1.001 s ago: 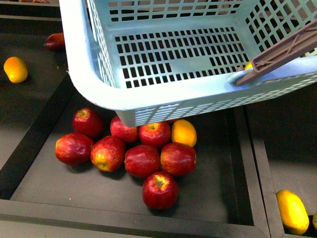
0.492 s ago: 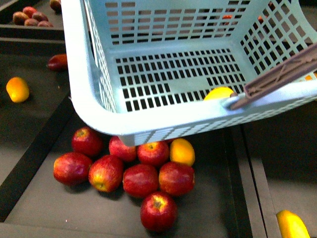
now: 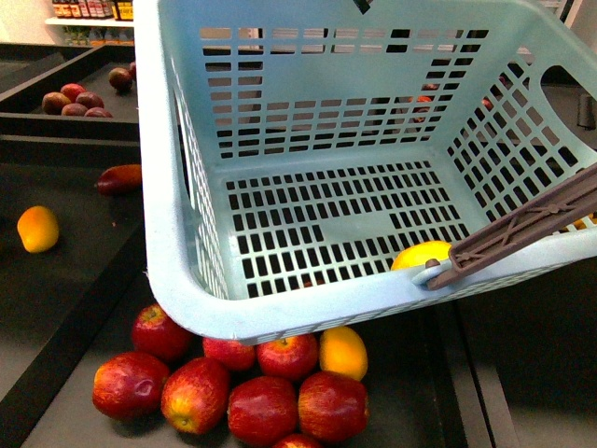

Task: Pick lemon and mango into basket

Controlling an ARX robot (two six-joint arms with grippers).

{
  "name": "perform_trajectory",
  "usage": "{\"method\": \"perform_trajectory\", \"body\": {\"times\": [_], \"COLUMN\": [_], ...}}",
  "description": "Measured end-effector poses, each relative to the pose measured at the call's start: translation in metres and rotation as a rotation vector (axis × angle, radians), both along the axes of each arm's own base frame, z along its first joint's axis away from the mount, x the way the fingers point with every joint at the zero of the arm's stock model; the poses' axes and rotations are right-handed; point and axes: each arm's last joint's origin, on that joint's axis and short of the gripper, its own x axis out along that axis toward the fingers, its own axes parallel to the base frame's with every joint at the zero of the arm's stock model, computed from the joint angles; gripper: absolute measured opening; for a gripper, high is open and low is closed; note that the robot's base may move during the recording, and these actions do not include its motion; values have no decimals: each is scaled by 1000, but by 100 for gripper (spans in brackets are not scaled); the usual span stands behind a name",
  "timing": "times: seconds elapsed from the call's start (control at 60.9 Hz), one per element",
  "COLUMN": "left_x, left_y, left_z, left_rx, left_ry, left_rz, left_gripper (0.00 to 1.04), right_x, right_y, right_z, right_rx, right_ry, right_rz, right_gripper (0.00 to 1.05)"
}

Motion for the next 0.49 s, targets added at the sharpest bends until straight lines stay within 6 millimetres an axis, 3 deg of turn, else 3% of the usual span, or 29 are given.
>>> {"method": "perform_trajectory", "body": {"times": [0.492], "left_x": [0], "left_y": [0], "left_z": [0], "left_rx": [1], "left_ry": [-1], "left_rz": [0], "left_gripper": [5], "right_x": [-21], "right_y": [1], "right_z": [-6], "right_rx": [-2], "right_ry": [-25], "right_rz": [0], "right_gripper": [2]}}
